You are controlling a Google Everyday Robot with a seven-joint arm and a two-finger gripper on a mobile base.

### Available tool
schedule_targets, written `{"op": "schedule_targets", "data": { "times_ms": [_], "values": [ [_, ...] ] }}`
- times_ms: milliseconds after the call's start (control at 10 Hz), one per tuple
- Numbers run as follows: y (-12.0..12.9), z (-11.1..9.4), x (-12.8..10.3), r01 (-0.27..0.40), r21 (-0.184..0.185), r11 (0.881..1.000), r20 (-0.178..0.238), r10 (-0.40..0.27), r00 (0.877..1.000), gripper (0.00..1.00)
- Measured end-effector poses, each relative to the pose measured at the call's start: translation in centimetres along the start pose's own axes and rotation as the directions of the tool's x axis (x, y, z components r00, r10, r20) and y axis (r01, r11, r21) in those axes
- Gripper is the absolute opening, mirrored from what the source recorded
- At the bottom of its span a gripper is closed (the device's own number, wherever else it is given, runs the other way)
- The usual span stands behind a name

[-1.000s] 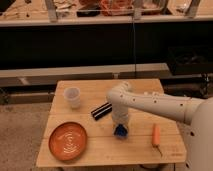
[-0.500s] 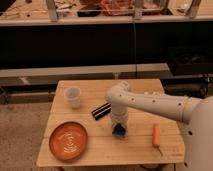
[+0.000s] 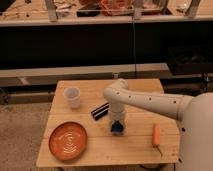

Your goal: Wipe the white sponge on the table

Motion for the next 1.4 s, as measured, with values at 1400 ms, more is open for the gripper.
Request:
{"op": "schedule_targets", "data": {
  "times_ms": [1400],
  "values": [
    [4.5,2.7,-6.1,-0.091,0.008,0.996,0.039,0.09,0.995,0.0]
  ]
}}
